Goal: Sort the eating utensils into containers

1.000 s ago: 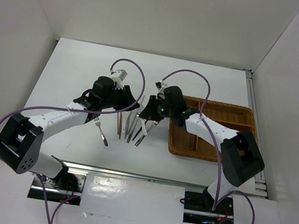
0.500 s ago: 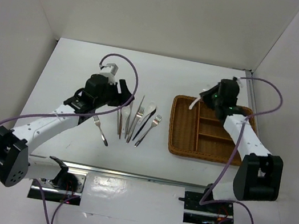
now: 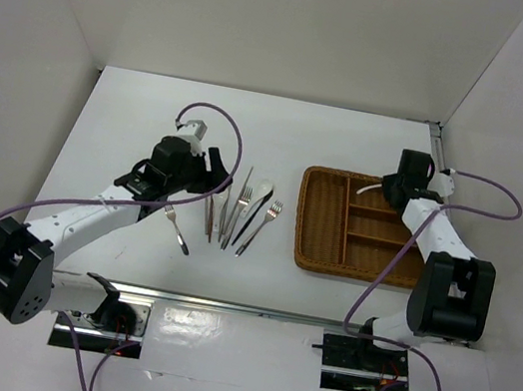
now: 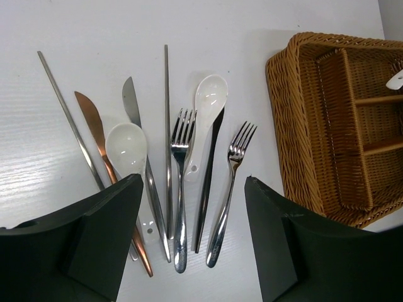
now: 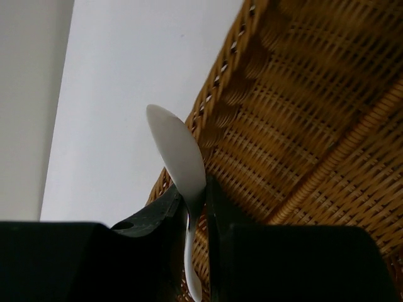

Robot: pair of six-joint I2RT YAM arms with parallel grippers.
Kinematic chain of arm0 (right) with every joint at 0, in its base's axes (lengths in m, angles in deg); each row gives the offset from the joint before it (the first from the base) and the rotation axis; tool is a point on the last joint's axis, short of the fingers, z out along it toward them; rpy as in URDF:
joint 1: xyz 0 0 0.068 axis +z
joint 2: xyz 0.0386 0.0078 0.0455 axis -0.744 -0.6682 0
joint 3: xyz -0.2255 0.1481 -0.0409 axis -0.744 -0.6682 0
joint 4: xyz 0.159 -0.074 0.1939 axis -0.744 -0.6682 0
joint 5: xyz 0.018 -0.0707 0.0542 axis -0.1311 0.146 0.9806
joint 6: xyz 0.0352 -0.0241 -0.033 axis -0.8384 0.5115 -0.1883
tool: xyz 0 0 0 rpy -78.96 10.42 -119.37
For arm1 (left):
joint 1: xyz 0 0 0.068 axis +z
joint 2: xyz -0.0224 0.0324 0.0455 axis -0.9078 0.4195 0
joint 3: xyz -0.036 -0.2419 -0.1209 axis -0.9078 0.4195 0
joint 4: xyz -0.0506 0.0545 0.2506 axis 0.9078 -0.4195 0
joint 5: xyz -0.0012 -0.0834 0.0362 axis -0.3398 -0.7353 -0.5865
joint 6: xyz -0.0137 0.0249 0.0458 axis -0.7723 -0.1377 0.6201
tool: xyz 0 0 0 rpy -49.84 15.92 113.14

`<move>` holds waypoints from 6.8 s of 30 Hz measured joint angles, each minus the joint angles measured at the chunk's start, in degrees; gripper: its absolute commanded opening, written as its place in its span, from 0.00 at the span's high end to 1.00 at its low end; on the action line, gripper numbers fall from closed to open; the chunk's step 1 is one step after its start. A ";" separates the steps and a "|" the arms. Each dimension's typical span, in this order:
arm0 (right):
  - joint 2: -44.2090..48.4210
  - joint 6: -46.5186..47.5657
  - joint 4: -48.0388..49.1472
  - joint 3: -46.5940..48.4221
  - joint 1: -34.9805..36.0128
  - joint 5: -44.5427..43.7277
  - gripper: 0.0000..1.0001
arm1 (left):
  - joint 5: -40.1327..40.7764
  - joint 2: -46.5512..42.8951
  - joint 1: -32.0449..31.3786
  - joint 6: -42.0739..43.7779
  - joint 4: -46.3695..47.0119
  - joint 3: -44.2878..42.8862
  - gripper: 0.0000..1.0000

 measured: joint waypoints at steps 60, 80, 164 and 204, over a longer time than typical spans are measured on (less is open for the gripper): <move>10.93 25.09 15.39 -7.76 -0.66 30.21 0.37 | -7.96 21.20 7.96 2.71 9.57 2.14 0.40; 12.74 27.32 16.41 -8.57 -0.66 33.99 0.37 | -11.52 27.58 7.96 2.56 12.15 -1.62 0.55; -1.42 23.50 10.08 3.04 24.76 22.27 1.00 | 4.24 4.81 -2.71 -11.76 14.75 2.45 0.25; -8.04 -25.16 -4.04 -2.99 2.34 -6.58 0.92 | 7.08 6.10 -2.71 -9.18 12.92 2.51 0.22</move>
